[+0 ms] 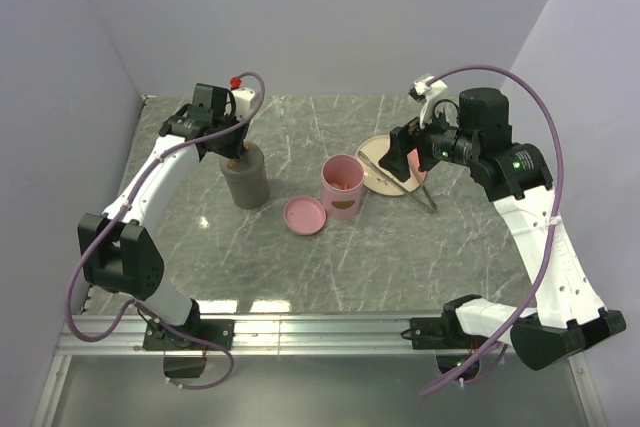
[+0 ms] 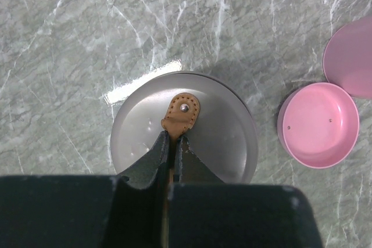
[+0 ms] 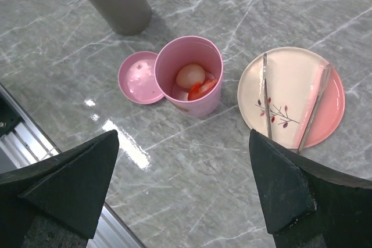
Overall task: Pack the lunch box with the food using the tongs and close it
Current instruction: Close the box lid on the packing box, then pick up the box lid from the center of the board.
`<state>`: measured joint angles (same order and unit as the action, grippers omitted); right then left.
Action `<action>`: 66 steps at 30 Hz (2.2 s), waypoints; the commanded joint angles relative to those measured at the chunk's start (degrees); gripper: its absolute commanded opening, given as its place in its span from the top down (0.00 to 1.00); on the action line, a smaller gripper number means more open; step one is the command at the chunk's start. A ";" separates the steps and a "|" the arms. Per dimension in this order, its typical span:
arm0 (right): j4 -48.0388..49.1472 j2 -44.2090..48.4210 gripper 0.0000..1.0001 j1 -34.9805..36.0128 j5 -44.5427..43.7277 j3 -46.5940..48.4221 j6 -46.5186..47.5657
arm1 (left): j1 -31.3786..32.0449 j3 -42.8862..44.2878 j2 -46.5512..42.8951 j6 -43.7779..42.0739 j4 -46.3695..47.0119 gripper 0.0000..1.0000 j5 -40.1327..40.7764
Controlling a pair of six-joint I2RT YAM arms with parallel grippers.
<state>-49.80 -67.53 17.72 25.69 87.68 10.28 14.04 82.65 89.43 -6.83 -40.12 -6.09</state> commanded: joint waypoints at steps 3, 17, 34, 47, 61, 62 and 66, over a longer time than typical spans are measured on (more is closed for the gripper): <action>0.85 -0.06 0.00 -0.49 1.46 -0.05 -0.26 | 0.37 0.67 -0.13 0.33 1.27 0.99 0.11; 1.02 -0.50 0.00 -0.49 1.82 -0.84 -0.35 | 1.69 -1.09 -0.04 -0.64 2.15 1.00 2.92; 0.58 -0.59 0.00 -0.58 2.43 -1.46 -0.18 | 1.87 -8.12 -0.22 -0.90 2.33 0.90 -1.55; 0.50 0.11 0.00 -0.58 1.91 -1.55 -0.44 | 1.60 6.38 -5.57 -7.05 -2.25 0.24 -9.62; -2.49 -5.42 0.00 -7.78 8.23 1.53 -4.13 | 7.03 -2.32 -14.73 -49.28 -14.27 0.27 -40.41; -2.93 -5.60 0.00 -7.96 8.67 1.70 -4.22 | 8.27 -2.15 -13.33 -51.07 -17.68 0.27 -39.80; -4.08 -6.56 0.00 -8.66 9.99 1.18 -4.13 | 14.33 -3.63 -10.68 -54.78 -17.72 0.28 -34.79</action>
<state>-52.56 -74.32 9.63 33.36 86.37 6.81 25.45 80.34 77.30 -52.93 -53.84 -40.80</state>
